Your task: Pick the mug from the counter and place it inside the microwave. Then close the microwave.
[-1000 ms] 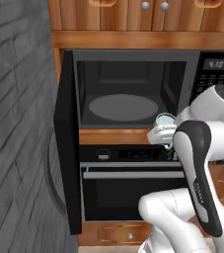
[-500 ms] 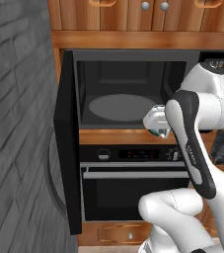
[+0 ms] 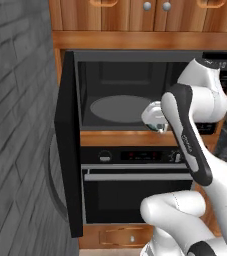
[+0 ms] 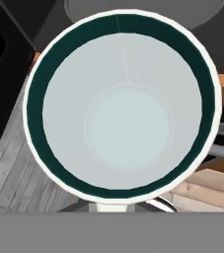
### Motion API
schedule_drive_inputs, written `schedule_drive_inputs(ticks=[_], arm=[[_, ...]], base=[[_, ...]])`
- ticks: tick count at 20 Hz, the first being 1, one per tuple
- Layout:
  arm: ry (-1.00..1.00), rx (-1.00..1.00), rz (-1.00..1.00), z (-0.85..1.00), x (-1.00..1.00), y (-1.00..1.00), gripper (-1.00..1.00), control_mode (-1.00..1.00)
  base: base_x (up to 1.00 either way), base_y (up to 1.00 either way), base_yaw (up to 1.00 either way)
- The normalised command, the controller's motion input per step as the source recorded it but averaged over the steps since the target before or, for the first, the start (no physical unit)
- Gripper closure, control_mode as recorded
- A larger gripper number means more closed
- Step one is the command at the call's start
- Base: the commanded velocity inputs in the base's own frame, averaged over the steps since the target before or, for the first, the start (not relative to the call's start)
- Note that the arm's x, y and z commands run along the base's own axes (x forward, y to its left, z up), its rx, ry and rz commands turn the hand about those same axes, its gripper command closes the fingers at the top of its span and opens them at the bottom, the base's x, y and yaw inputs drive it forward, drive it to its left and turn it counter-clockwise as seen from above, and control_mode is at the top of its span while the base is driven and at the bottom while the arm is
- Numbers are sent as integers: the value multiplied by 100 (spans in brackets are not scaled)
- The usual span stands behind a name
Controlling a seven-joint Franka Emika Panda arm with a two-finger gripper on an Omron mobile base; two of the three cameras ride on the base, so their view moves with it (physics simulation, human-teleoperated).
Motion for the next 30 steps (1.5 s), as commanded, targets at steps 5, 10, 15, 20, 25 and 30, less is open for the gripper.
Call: schedule_drive_inputs(ticks=[5,10,15,20,25,30], arm=[[-12,0,0,0,31,0,100,-100],[-8,0,0,0,29,0,100,-100],[0,0,-4,-11,28,0,100,-100],[0,0,-7,-34,16,5,100,-100],[-1,0,-3,-8,16,15,100,-100],[-3,0,0,0,35,22,100,-100]], base=[[0,0,0],[0,0,0],[0,0,0],[0,0,0],[0,0,0],[0,0,0]])
